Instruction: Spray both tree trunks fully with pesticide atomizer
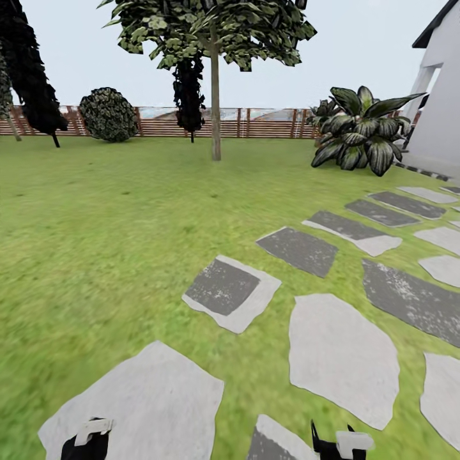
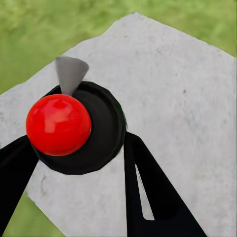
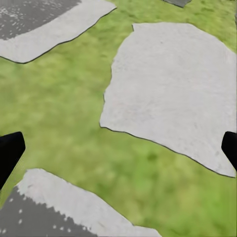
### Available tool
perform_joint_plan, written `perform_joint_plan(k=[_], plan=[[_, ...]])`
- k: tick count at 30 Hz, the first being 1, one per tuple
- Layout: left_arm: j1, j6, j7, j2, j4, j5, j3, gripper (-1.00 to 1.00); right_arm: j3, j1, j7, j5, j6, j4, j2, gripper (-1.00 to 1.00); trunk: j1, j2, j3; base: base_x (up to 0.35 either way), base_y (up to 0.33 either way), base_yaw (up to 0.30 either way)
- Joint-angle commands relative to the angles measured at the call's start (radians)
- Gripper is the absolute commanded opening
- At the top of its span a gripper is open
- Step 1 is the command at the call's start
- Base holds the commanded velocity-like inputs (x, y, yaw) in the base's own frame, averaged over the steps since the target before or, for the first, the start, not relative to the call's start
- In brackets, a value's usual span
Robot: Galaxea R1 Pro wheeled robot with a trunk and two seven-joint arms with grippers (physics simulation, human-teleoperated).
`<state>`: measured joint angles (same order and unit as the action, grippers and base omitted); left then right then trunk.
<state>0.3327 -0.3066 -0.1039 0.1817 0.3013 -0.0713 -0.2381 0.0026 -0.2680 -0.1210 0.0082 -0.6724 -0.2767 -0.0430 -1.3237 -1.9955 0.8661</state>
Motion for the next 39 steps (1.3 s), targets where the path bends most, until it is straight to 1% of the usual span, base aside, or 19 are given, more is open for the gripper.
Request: perform_joint_plan(k=[1, 39], plan=[[0.001, -0.003, -0.007, 0.000, -0.001, -0.007, -0.009, -1.00, 0.000, 0.000, -0.003, 0.001, -0.003, 0.001, 0.000, 1.00, 0.000, -0.001, 0.001, 0.340, 0.000, 0.000], [0.001, -0.003, -0.008, -0.001, -0.001, -0.007, -0.009, -1.00, 0.000, 0.000, -0.003, 0.001, -0.003, 0.001, 0.000, 1.00, 0.000, -0.001, 0.001, 0.340, 0.000, 0.000]])
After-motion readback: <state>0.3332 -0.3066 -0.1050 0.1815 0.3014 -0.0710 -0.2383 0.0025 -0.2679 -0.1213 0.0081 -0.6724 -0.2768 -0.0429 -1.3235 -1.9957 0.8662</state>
